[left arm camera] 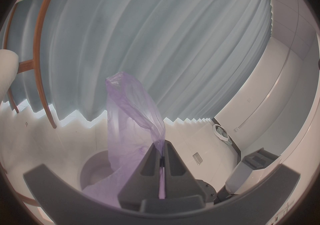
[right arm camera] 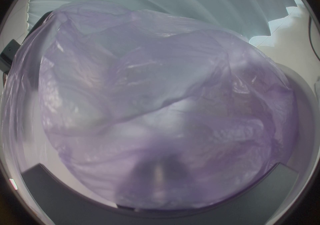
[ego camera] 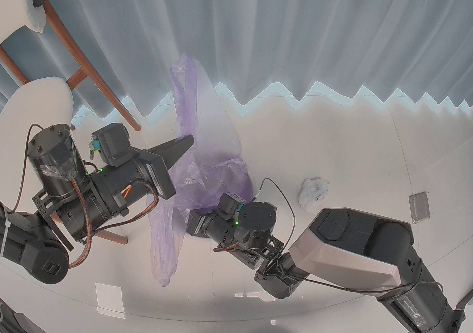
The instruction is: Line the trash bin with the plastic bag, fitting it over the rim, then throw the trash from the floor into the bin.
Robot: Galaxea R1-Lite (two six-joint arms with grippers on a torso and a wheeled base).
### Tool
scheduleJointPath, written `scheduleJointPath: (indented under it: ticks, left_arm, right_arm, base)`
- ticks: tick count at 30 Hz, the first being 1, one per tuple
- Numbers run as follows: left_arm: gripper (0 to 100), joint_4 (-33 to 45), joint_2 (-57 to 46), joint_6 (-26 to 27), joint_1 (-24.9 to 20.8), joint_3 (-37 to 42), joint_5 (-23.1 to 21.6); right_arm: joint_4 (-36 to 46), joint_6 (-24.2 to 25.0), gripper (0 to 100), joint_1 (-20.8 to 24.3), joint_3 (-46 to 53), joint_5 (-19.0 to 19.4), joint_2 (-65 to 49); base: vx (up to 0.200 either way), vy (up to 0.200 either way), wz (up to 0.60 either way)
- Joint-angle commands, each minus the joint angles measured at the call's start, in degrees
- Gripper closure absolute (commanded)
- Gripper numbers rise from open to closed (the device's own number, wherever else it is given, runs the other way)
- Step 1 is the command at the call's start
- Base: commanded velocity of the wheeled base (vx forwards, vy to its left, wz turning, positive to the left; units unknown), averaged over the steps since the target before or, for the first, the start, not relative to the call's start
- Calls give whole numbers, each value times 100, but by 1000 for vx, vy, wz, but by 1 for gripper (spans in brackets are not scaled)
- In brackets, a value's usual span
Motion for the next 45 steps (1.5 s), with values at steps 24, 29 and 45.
scheduleJointPath:
  ticks: [24, 29, 45]
  left_arm:
    - [100, 1, 137, 12, -11, 498, -228]
    - [100, -43, 102, 12, -310, 753, -377]
    - [100, -61, 84, 12, -907, 1105, -360]
  right_arm:
    - [10, 396, 100, 693, 4121, 15, -2757]
    - [106, 62, 100, 69, 4060, 15, -2889]
    - [80, -764, 100, -1636, 2038, 77, -2010]
  base:
    - [0, 0, 0]
    - [0, 0, 0]
    - [0, 0, 0]
